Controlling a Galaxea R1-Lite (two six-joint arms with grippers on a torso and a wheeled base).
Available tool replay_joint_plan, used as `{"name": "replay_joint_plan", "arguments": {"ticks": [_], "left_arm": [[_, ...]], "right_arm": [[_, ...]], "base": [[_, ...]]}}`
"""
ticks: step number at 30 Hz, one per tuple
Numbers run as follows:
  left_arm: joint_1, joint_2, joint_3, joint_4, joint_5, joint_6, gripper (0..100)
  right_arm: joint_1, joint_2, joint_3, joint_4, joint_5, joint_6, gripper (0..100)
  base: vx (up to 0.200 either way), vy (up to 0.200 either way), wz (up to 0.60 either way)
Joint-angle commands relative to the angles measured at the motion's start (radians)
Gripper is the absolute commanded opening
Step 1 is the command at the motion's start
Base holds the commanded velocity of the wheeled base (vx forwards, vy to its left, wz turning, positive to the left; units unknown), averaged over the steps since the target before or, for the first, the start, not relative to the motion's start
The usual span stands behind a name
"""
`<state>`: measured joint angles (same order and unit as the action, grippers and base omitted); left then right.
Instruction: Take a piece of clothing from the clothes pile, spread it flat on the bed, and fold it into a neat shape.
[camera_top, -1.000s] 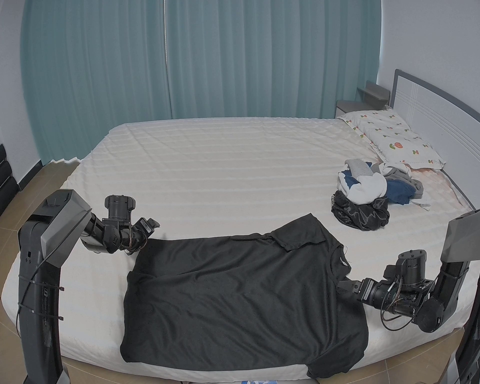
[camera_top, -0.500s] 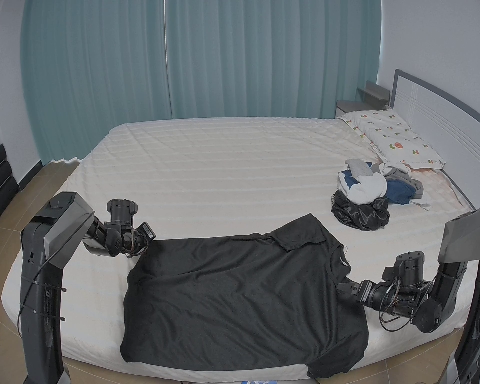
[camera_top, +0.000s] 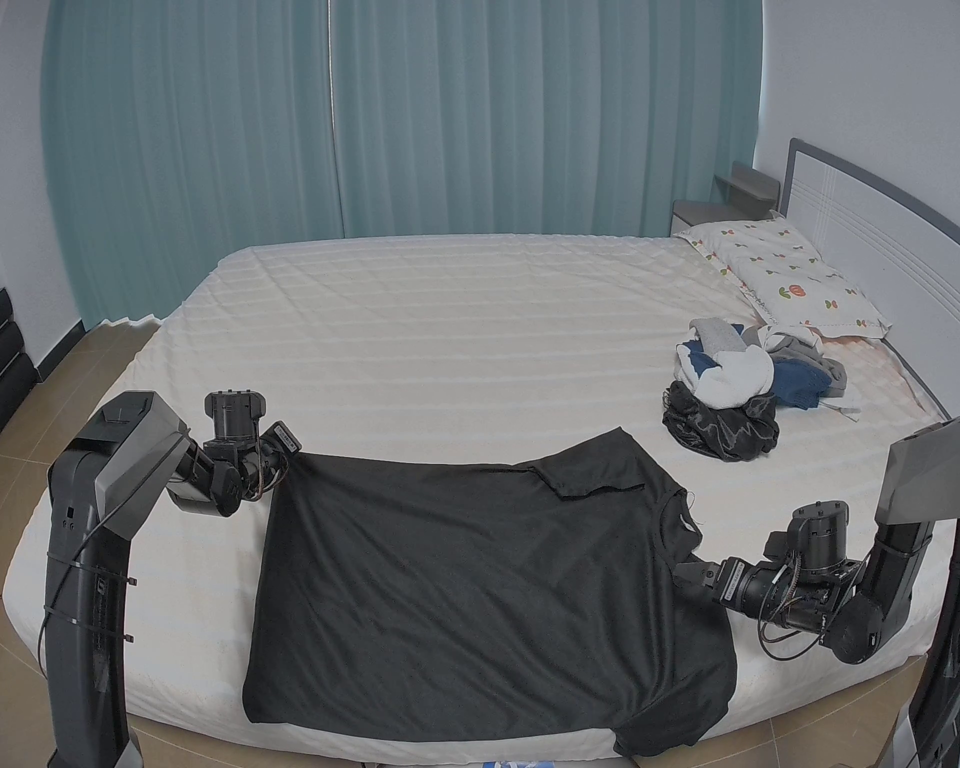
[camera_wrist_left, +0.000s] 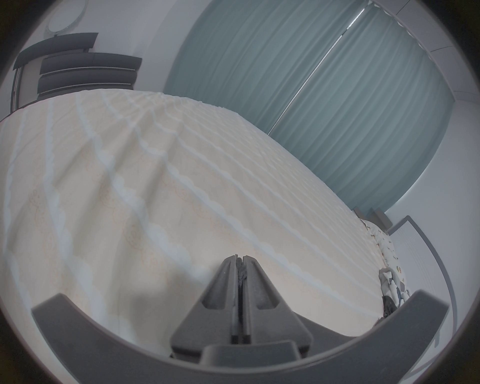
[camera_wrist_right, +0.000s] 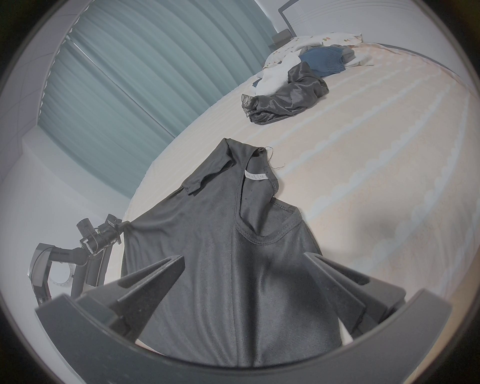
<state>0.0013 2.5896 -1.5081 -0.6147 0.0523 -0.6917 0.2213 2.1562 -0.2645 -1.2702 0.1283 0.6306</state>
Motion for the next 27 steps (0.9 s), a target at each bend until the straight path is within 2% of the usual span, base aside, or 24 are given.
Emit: {"name": "replay_joint_plan", "arguments": {"ticks": [1, 11, 12, 20, 22, 24, 25, 27], "left_arm": [[0.011, 0.030, -0.015, -0.019, 0.006, 0.001, 0], [0.023, 0.038, -0.020, -0.017, 0.006, 0.001, 0], [0.023, 0.035, -0.018, -0.017, 0.004, 0.001, 100], [0.023, -0.005, 0.046, -0.013, -0.006, -0.026, 100], [0.026, -0.052, 0.089, -0.013, -0.028, -0.086, 100], [0.028, -0.091, 0.134, -0.017, -0.077, -0.134, 100], [0.028, -0.091, 0.134, -0.017, -0.077, -0.134, 100], [0.049, -0.154, 0.207, -0.020, -0.184, -0.178, 100]], "right_arm": [[0.001, 0.008, -0.006, -0.005, -0.001, 0.000, 100], [0.000, 0.010, -0.022, -0.087, -0.006, 0.069, 100], [0.000, 0.008, -0.025, -0.090, -0.006, 0.077, 100], [0.024, 0.030, -0.119, -0.123, -0.003, 0.172, 100], [0.027, 0.062, -0.200, -0.110, -0.004, 0.172, 100], [0.032, 0.094, -0.274, -0.066, -0.012, 0.169, 100], [0.032, 0.094, -0.274, -0.066, -0.012, 0.169, 100], [0.056, 0.105, -0.420, 0.098, -0.013, 0.170, 100]], "base": [[0.000, 0.000, 0.00], [0.000, 0.000, 0.00], [0.000, 0.000, 0.00], [0.000, 0.000, 0.00], [0.000, 0.000, 0.00], [0.000, 0.000, 0.00], [0.000, 0.000, 0.00], [0.000, 0.000, 0.00]]}}
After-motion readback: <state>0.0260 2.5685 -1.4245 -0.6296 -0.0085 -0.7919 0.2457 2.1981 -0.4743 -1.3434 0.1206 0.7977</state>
